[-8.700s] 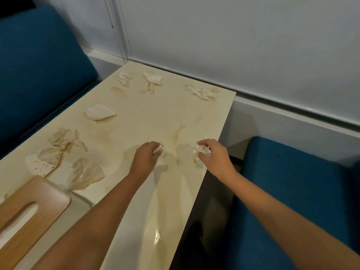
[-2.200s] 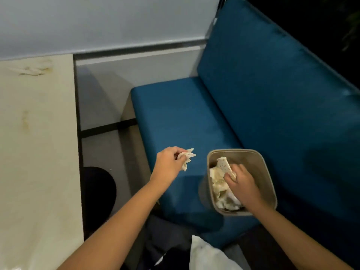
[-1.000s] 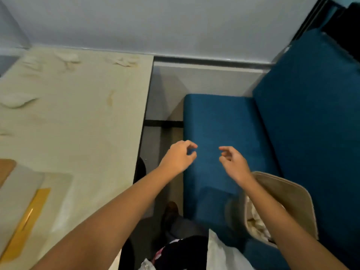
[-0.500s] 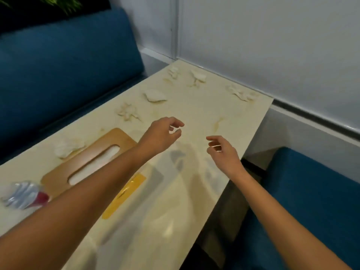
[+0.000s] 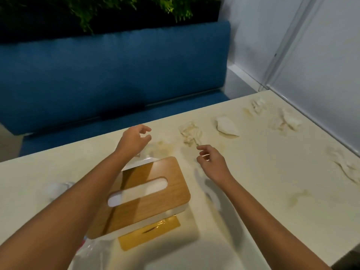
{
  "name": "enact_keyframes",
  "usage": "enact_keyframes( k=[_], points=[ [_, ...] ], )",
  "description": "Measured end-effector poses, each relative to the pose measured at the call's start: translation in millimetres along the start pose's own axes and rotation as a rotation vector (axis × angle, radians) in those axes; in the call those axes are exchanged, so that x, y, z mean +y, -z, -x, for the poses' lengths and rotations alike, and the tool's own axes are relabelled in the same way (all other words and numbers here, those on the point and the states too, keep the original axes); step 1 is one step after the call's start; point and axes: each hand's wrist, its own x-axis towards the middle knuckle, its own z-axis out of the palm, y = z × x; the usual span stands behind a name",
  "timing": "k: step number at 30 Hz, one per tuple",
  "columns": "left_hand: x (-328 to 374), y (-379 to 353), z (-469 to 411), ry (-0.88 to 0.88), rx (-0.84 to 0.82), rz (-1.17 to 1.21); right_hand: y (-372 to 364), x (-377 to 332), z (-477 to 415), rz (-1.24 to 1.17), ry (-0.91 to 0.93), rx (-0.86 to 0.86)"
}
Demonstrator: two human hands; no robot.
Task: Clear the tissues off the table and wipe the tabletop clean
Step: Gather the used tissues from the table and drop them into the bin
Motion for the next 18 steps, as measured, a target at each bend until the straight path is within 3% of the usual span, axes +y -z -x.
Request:
enact_keyframes(
  k=[4, 9, 13, 18],
  points=[
    [-36.6, -9.3, -28.9, 0.127, 0.021, -0.135, -16.1, 2.4, -44.9, 0.08, 0.032, -0.056],
    [-73.4, -21.1, -54.7, 0.262, -0.076, -0.295, -25.0, 7.3, -97.2, 0.341, 0.114, -0.002],
    [-87.5, -33.5, -62.2, 0.29, -0.127, -0.307, -29.9, 11.9, -137.5, 0.426, 0.084, -0.022],
    [-97.6, -35.8, -62.8, 0.227, -0.061, -0.391, -40.1, 15.8, -166.8, 0.558, 0.024, -0.061]
  ],
)
